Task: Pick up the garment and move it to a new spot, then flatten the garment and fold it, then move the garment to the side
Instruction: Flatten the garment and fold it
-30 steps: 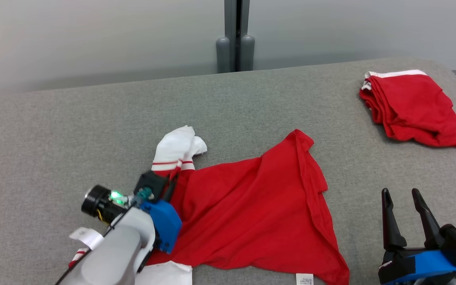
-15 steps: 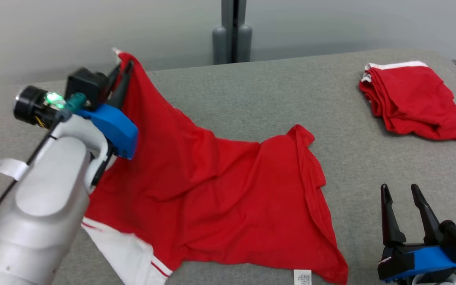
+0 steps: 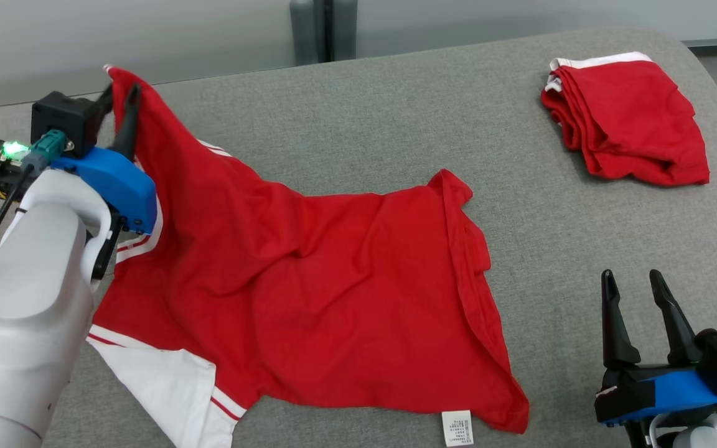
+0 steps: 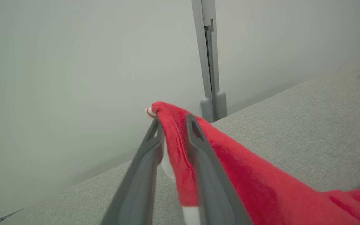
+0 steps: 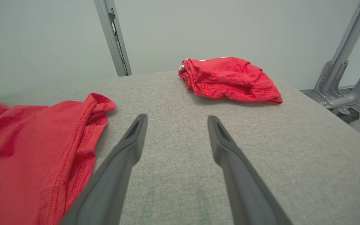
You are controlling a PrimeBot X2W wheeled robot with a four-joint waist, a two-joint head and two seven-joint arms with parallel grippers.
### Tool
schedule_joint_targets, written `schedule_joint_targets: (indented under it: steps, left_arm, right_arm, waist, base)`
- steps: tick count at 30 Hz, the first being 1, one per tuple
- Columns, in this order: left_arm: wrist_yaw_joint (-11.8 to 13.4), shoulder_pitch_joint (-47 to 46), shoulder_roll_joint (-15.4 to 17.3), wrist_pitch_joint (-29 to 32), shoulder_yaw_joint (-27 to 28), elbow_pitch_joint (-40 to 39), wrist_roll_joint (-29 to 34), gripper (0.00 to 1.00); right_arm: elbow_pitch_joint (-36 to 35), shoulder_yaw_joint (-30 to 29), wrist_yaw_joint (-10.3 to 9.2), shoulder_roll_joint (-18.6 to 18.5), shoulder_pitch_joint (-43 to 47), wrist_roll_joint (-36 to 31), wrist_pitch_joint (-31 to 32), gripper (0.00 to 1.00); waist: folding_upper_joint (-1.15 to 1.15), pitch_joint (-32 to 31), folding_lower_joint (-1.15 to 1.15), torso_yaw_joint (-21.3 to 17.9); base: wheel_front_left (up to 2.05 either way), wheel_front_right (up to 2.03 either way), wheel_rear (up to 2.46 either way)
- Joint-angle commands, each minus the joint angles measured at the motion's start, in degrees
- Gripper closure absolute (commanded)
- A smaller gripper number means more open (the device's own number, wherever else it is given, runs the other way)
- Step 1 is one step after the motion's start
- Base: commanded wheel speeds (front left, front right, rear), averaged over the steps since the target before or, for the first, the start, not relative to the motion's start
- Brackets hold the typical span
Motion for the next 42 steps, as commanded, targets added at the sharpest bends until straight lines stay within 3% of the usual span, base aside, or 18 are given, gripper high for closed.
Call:
schedule_joint_targets:
  steps: [1,8,12,18,23,32,42]
  left_arm:
    - [0.36,0.61,-0.11,-1.64,0.26,0.68,0.1,0.0]
    - [1.74,5.24,-1.36,-5.76,2.8,-1.25,-1.82,0.0]
    - [3.73,9.14,-1.69,-6.06,5.61,-7.35,-2.31,0.0]
    - [7.56,22.01,-3.18,-6.07,11.04,-22.15,-0.05,0.0]
    - [8.86,31.79,-4.61,-6.08,14.08,-29.32,1.74,0.0]
    - [9.35,43.35,-7.43,-6.09,17.41,-34.84,4.32,0.0]
    - [6.74,45.61,-9.6,-6.09,17.74,-34.38,7.17,0.0]
  right_arm:
    - [0.02,-0.26,0.01,-0.07,-0.62,0.15,-0.3,0.0]
    - [0.63,-0.12,0.01,-0.06,0.41,0.1,-0.3,0.0]
    - [0.44,0.12,0.01,-0.07,1.45,0.17,-0.3,0.0]
    - [0.1,0.15,0.01,-0.07,2.86,-0.14,-0.3,0.0]
    - [-0.56,0.59,0.01,-0.07,3.81,-0.6,-0.3,0.0]
    - [-1.75,0.66,0.01,-0.08,5.72,-0.82,-0.3,0.0]
    - [-1.6,0.94,0.01,-0.08,5.97,-0.9,-0.3,0.0]
  waist:
    - [0.0,-0.1,-0.01,0.18]
    - [0.0,-2.68,-0.01,1.93]
    - [0.0,-4.14,-0.01,3.27]
    - [0.0,-6.93,-0.01,6.33]
    - [0.0,-9.08,-0.01,8.42]
    - [0.0,-11.19,-0.01,11.57]
    - [0.0,-11.64,-0.01,12.56]
  base:
    - [0.0,0.0,0.0]
    - [0.0,0.0,0.0]
    - [0.0,0.0,0.0]
    - [0.0,0.0,0.0]
    - [0.0,0.0,0.0]
    - [0.0,0.0,0.0]
    - [0.0,0.0,0.0]
